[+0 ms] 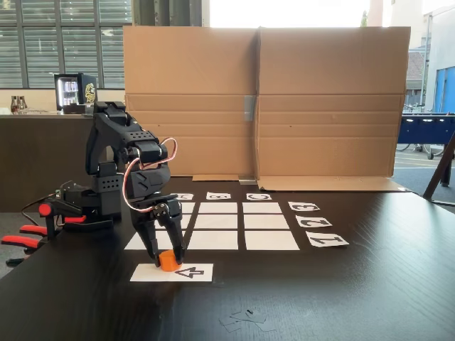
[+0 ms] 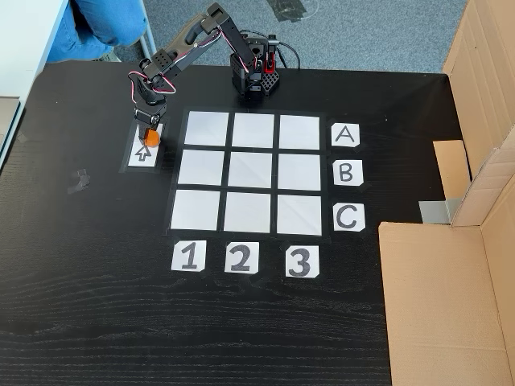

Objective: Pick up the round, orange token and place it in the grid on square B1.

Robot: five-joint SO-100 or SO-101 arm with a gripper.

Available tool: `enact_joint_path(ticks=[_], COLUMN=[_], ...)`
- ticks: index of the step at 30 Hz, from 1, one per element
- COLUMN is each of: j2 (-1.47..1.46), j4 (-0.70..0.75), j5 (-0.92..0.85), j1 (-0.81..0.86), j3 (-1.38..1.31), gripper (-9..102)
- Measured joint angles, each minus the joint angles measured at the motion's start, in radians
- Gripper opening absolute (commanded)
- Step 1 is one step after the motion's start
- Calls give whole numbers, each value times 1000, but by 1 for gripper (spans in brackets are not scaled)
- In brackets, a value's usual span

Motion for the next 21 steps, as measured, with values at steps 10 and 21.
enact_joint_path(ticks=[10,21], j2=[199,491], j4=[2,64], j5=[-6,-6], j1=[-2,-78], j3=[0,31], gripper=[0,0])
